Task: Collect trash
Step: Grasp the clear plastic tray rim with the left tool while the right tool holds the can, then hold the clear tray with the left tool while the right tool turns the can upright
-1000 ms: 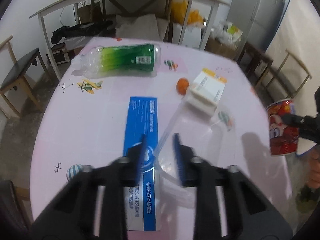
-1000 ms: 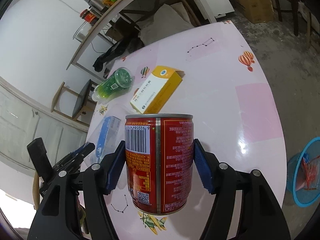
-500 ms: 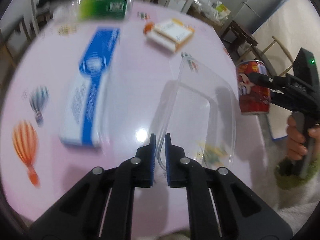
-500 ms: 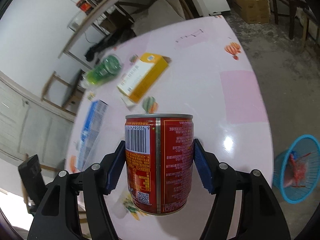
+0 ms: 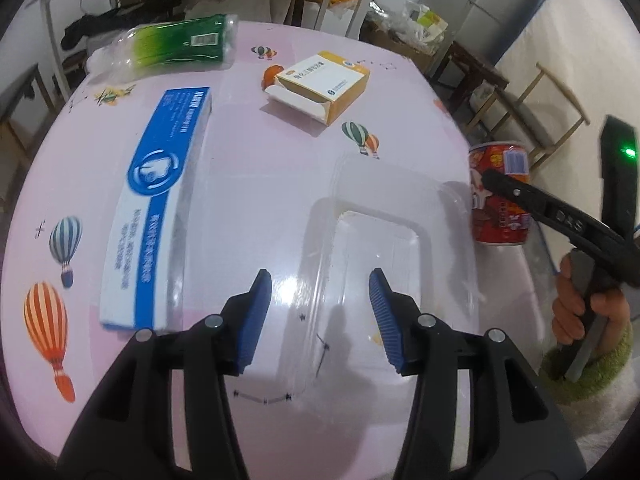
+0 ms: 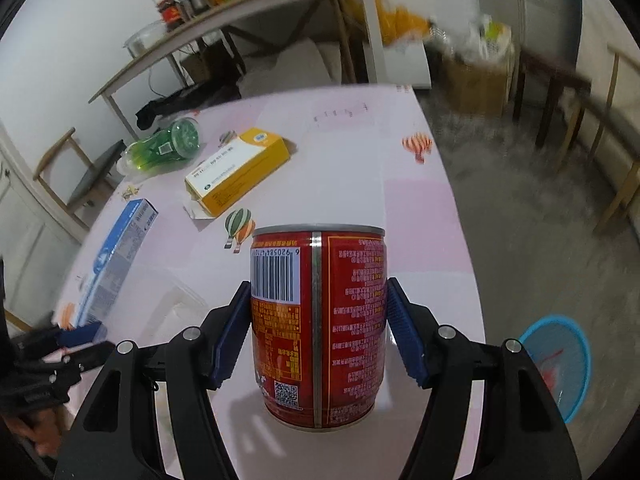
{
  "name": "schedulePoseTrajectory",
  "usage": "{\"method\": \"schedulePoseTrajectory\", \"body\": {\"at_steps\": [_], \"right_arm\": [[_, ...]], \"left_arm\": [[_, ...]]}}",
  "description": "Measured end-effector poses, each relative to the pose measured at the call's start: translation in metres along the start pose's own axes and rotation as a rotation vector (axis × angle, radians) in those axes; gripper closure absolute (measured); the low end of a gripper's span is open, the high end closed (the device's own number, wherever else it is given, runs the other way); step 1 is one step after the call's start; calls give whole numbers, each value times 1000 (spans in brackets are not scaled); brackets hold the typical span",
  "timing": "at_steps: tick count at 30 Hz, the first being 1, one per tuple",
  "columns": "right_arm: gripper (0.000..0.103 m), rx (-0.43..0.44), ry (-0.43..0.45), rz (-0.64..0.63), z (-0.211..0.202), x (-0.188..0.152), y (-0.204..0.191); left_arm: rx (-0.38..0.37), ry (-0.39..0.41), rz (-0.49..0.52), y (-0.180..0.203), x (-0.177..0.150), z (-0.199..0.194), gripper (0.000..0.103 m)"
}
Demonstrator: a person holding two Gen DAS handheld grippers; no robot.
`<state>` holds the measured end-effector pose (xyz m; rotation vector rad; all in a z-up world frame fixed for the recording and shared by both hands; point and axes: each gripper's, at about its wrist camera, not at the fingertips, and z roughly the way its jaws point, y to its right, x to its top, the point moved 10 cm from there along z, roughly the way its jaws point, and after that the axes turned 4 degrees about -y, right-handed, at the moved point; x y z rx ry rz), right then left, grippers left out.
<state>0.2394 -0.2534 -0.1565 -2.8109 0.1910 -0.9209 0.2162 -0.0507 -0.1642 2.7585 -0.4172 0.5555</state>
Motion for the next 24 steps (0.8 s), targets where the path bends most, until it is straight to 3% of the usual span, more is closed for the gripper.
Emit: {"method": "schedulePoseTrajectory", "body": {"at_steps": [4,9,13,20,24], "right_arm": [[39,-61,72,-80,-6,-7,-2],[39,-83,75,-149,-9,-19,-5],[39,-93,22,-185,-5,-27,-4],[38,-32,-56,-139,-4,-33,0],[33,-49,-78,-148,-8,-43,4]], "left_arm": [[6,0,5,2,2,8,58],[17,-12,10,2,0,16,67],[17,-36,6,2,-4,23,69],[26,-34,4,2,-7,26,75],[26,-32,6,2,-6,27,75]]}}
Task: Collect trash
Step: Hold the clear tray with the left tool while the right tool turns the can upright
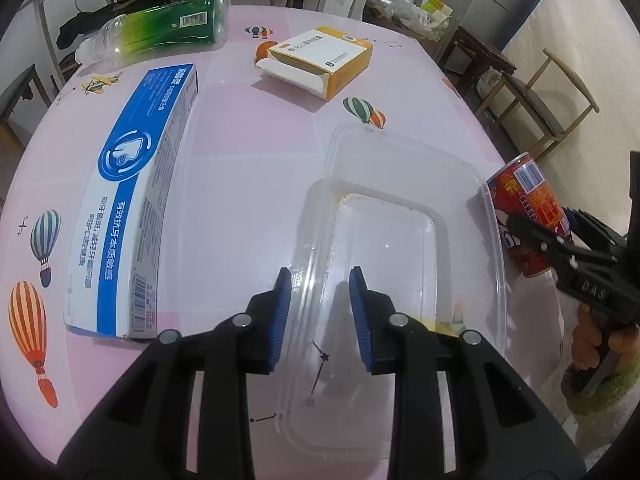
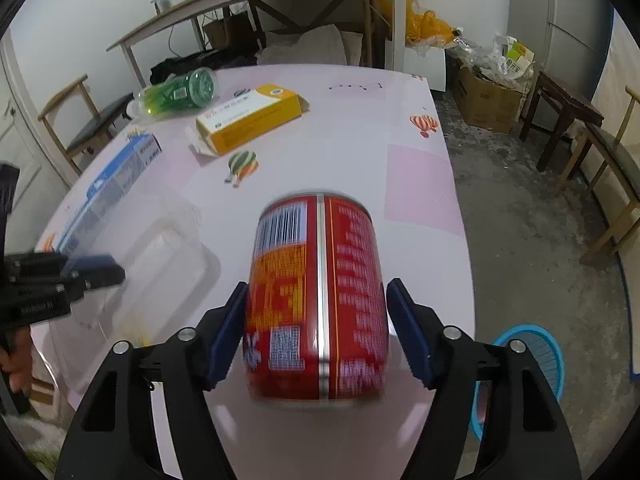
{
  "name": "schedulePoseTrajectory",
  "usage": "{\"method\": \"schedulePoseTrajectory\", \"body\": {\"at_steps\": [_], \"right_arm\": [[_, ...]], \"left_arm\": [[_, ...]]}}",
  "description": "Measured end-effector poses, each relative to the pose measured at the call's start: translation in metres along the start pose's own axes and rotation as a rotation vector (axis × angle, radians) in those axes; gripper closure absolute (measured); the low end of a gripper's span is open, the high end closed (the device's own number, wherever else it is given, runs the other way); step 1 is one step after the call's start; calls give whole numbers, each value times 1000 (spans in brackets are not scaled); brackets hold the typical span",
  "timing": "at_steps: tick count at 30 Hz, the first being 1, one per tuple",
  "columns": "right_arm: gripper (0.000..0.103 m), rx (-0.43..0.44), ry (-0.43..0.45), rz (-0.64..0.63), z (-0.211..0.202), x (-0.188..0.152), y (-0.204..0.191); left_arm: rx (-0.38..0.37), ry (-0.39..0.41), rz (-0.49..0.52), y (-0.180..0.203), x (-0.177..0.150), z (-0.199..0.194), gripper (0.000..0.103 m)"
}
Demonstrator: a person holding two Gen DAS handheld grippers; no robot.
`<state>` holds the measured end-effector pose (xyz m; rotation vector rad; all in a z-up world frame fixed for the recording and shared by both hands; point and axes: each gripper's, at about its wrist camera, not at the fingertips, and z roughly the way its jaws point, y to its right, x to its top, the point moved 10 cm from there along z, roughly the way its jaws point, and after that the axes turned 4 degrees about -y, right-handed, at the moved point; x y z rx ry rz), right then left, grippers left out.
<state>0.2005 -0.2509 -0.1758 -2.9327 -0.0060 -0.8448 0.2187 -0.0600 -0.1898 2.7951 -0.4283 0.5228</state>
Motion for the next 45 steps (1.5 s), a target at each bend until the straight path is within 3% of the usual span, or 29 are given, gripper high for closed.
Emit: {"method": "schedulePoseTrajectory", "body": {"at_steps": [10,13,24,45], "right_arm": [[31,-34,-9,-5,-3,-23,6],[38,-43,11,-8,-7,-19,7],[38,-88,107,-52,-38,9,2],[38,-115,76,-73,-21,24,-7]], "left_arm": [[4,6,6,1,0,0,75],[6,5,3,0,0,-1,78],[-1,5,-7,-4,0,-2,82],[5,5,2,-3,5,1,82]]}}
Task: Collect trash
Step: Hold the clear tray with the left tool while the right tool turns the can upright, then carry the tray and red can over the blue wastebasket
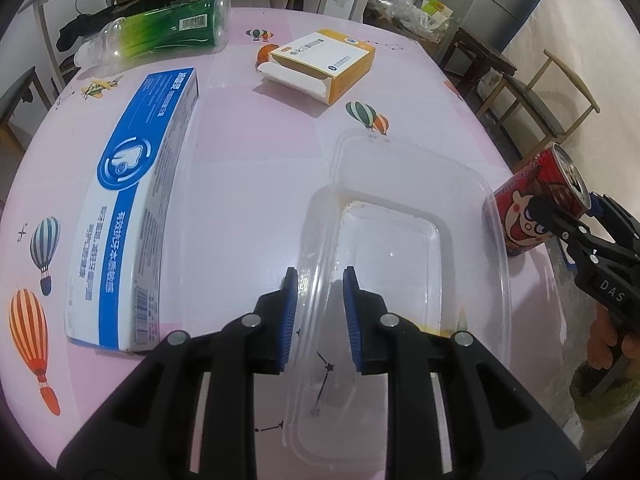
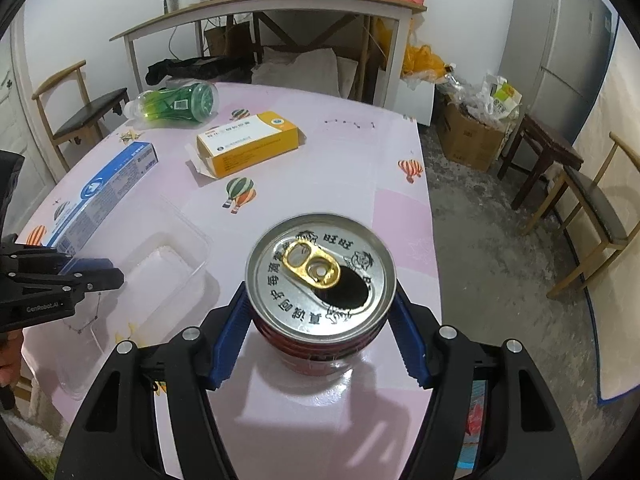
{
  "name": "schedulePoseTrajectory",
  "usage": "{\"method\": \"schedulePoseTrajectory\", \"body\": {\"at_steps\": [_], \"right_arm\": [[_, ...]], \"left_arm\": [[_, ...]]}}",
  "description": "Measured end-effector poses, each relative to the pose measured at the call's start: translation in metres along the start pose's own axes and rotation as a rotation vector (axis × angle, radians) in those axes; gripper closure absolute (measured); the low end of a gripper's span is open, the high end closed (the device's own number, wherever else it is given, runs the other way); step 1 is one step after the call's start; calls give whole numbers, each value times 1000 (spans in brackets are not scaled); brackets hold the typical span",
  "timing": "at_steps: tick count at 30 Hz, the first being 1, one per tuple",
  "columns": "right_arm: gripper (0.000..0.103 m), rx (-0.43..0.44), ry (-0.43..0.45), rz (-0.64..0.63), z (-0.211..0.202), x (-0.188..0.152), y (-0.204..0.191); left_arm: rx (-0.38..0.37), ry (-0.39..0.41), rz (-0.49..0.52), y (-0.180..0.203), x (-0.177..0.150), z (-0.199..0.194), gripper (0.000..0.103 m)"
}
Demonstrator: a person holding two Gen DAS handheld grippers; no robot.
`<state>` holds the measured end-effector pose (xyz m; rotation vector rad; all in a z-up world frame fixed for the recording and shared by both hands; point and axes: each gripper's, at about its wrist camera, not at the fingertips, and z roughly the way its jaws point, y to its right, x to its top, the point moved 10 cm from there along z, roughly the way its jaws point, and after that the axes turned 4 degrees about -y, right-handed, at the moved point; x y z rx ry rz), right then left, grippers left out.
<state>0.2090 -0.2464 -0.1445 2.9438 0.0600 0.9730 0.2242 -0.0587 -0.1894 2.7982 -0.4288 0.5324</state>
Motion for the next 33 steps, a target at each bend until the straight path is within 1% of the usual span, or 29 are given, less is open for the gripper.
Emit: {"method": "schedulePoseTrajectory", "body": {"at_steps": [3,6,9,15,23,26,29,30,33], "right_arm": [[38,3,-7,13,4,-1,0],[39,26,-8,38,6,0,0],[39,36,-3,60,5,1,1],[39,47,22,85,-4,1,4],[39,61,106,117,-35,4,17],[39,54,148,140,-52,5,32],[39,21,196,189,-74,2,62],[39,3,209,208,-81,-1,73],[39,-86,254,290,-111,-16,122]], "left_arm": [[-1,1,2,0,1,0,83],[-4,-1,6,1,0,1,93],[-15,4,2,3,0,-2,100],[-22,56,-10,5,2,-19,101],[-37,114,-16,22,4,-45,101],[-47,139,-10,34,8,-57,101],[-76,159,10,53,13,-67,101],[-92,166,24,63,18,-70,101],[-136,181,82,98,30,-77,101]]}}
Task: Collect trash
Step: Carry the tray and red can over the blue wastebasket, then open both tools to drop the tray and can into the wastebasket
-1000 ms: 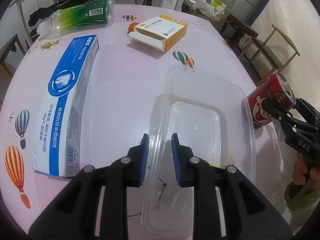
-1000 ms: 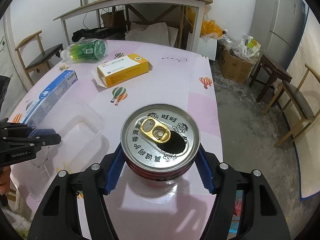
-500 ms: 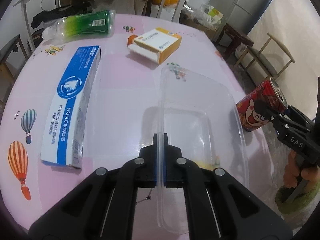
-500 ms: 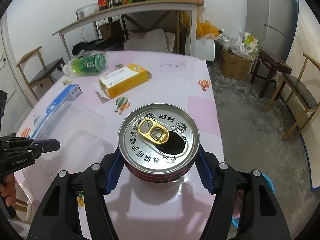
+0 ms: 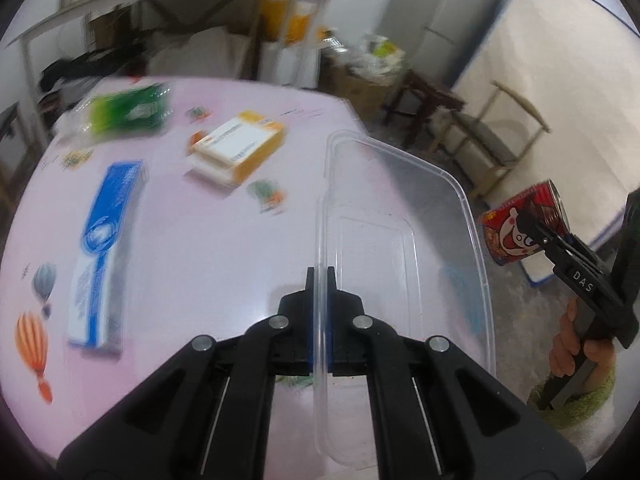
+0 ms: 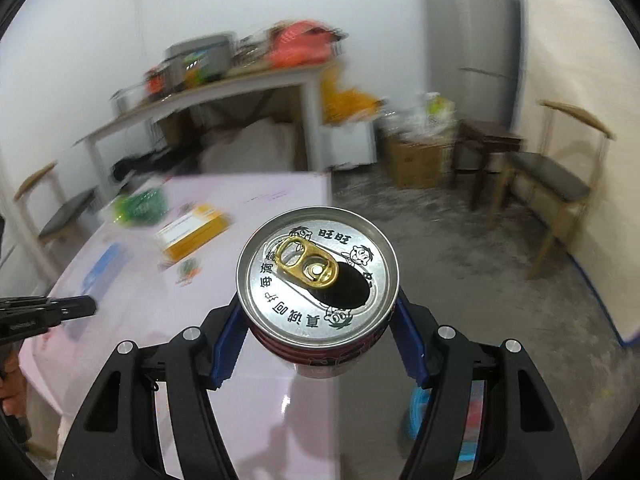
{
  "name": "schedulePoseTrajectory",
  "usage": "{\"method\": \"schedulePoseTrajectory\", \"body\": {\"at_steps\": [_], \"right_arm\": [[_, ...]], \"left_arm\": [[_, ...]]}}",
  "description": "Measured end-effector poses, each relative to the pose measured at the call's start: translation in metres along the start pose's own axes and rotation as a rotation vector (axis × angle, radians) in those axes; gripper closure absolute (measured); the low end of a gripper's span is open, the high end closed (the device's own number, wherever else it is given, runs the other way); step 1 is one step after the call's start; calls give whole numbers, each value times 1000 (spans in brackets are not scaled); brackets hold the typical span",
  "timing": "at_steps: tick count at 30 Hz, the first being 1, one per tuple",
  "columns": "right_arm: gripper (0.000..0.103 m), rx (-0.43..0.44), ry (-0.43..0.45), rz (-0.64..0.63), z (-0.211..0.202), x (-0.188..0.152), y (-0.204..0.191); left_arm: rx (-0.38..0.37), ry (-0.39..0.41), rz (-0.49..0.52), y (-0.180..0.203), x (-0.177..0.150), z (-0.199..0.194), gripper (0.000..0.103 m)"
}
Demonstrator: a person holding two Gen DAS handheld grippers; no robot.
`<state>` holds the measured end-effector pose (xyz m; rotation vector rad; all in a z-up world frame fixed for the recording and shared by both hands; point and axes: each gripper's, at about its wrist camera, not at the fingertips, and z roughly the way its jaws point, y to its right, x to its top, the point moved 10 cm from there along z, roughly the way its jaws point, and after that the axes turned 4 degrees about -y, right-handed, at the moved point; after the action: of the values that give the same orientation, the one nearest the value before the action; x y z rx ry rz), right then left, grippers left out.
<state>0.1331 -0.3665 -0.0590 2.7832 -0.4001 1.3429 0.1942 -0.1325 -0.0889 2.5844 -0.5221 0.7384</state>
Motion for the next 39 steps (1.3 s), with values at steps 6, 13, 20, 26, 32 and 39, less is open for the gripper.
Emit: {"method": "schedulePoseTrajectory", "body": {"at_steps": [6,13,20,26,32,39], "right_arm": [[39,-198,17,213,-45,-25,129],[39,-272,-140,457,-29,-113,224],[39,-237,-262,591,36,-164,262],[38,-190,-376,728,109,-206,294],[38,-202,-422,800,129,-241,300],[38,-184,-451,800,131,-256,297]], "left_arm": [[-114,-38,176,96,28,33,101],[-182,-238,338,203,15,123,101],[-167,-395,347,269,-2,210,98],[-192,-368,284,282,13,223,54],[-207,-310,265,262,23,188,50],[-242,-226,256,236,34,137,45]]}}
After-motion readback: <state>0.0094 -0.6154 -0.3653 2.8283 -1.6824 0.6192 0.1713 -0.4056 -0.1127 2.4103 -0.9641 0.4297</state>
